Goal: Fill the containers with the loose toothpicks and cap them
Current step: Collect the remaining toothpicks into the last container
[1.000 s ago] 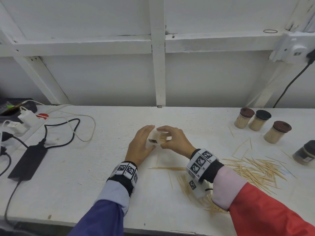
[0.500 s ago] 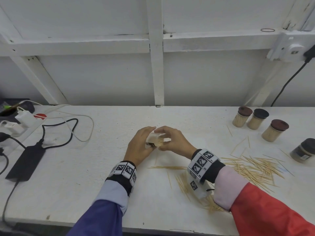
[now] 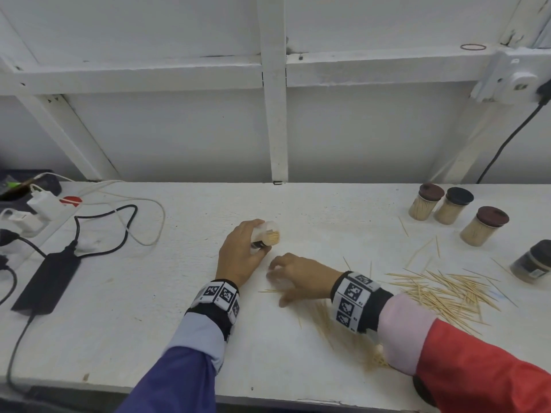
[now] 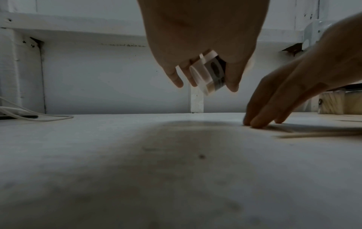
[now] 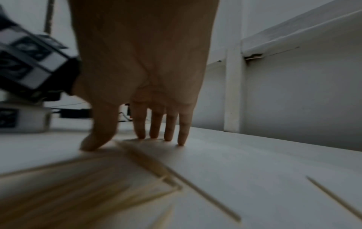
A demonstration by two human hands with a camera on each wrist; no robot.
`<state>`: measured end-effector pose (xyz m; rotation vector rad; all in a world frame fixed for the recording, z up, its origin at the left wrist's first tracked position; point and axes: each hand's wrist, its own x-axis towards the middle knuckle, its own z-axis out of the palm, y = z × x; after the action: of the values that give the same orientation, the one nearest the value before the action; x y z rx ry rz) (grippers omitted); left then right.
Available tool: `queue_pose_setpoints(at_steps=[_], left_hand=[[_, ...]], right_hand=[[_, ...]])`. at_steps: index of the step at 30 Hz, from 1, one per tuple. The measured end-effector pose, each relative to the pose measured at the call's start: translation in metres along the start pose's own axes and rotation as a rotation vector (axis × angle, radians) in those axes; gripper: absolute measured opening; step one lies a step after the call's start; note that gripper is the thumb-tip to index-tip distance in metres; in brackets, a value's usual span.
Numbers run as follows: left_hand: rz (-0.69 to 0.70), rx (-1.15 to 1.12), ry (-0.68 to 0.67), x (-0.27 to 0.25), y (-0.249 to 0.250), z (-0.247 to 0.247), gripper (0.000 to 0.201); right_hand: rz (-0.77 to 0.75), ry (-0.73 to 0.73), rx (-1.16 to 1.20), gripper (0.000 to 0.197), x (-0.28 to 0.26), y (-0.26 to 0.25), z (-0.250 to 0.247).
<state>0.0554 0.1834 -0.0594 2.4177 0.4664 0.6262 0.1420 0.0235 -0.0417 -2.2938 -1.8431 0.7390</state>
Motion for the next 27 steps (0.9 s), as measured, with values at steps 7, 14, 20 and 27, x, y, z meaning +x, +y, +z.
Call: queue_pose_setpoints(at_steps=[7,14,20,27], left_hand=[[-0.049,-0.009,-0.022,0.0,0.004,-0.001,0.051],[-0.082,-0.015,-0.066,-0.001,0.007,-0.003,0.05],[-0.092,-0.017,-0.093,-0.001,0.01,-0.004,0.05],[-0.111,-0.031,-0.112,-0.001,0.01,-0.004,0.049]], right_hand=[[0.037,0.085,-0.181,0.018,-0.001,-0.008,0.0],[0.027,0.086,-0.421,0.014,-0.006,-0.012,0.001],[0.021,0.095,-0.391,0.013,-0.011,-0.011,0.005],[0.031,0.123,-0.357,0.019,-0.017,-0.007,0.009]])
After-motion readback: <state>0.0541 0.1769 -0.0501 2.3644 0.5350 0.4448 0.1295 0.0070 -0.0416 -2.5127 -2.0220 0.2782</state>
